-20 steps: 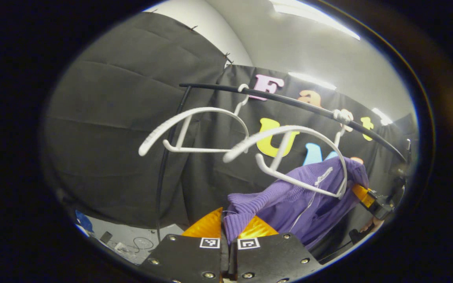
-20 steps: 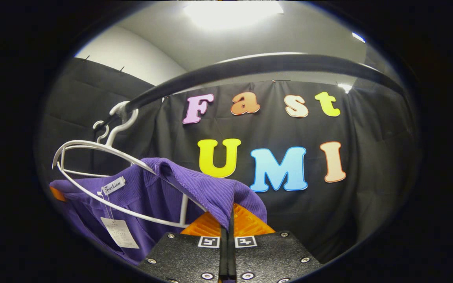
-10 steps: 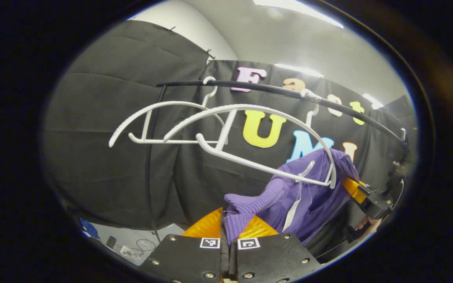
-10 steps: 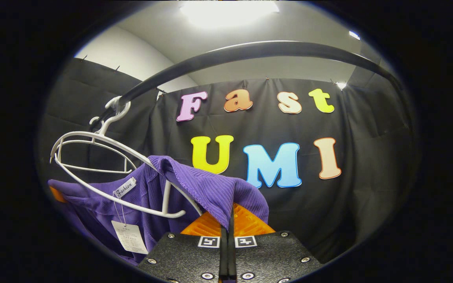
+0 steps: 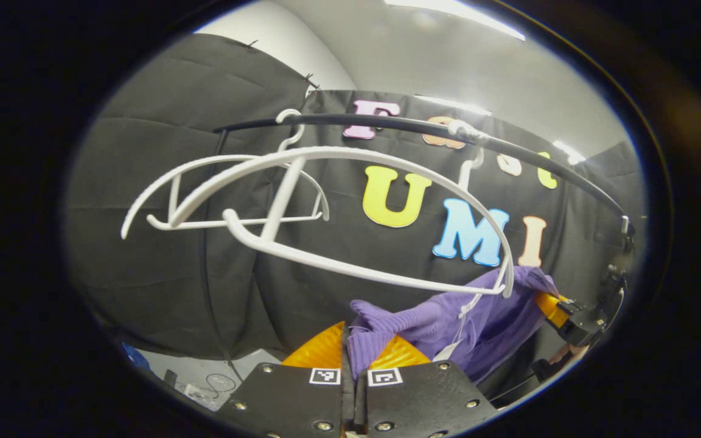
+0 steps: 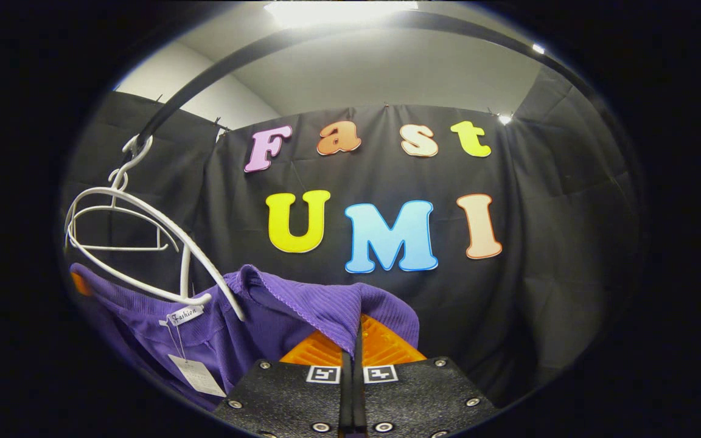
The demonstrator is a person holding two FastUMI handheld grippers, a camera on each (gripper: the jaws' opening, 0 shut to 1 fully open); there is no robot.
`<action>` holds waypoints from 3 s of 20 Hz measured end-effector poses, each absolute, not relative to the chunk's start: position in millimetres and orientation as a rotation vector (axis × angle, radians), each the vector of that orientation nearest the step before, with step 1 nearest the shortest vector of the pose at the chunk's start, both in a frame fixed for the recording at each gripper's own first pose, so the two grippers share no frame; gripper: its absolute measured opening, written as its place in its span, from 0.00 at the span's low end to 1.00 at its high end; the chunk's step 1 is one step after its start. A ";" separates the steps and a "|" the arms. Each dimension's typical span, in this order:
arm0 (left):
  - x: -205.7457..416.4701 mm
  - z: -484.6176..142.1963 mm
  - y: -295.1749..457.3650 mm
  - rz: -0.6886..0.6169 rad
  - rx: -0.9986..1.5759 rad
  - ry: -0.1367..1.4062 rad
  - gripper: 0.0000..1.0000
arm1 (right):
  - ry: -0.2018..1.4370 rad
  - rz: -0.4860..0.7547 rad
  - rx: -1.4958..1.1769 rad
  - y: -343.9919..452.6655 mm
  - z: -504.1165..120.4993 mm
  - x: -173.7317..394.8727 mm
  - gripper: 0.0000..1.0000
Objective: Grasp the clothes on the hanger with both hands and then place them into the laundry hamper below.
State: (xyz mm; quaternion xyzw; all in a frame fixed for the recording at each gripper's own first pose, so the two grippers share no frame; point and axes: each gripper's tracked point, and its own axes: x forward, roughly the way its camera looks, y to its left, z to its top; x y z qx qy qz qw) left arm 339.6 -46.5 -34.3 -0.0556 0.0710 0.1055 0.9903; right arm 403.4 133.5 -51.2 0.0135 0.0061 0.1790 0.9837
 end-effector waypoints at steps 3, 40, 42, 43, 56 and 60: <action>344.4 -41.5 -47.2 0.191 -0.130 0.156 0.01 | 0.030 0.363 -0.009 131.7 -61.0 395.0 0.00; 122.3 -245.6 39.6 -0.210 -0.058 0.581 0.01 | 0.567 0.089 0.133 152.9 -221.4 25.8 0.00; 116.4 -270.0 42.5 -0.201 -0.061 0.620 0.01 | 0.627 0.073 0.151 150.2 -246.4 15.4 0.00; 113.9 -280.9 43.6 -0.198 -0.059 0.639 0.01 | 0.651 0.068 0.159 150.0 -257.8 10.4 0.00; 113.3 -413.4 56.8 -0.287 -0.001 0.824 0.01 | 0.872 0.025 0.152 171.6 -370.3 18.5 0.00; 117.5 -443.7 55.1 -0.299 -0.008 0.863 0.01 | 0.925 0.031 0.139 181.9 -393.9 -7.0 0.00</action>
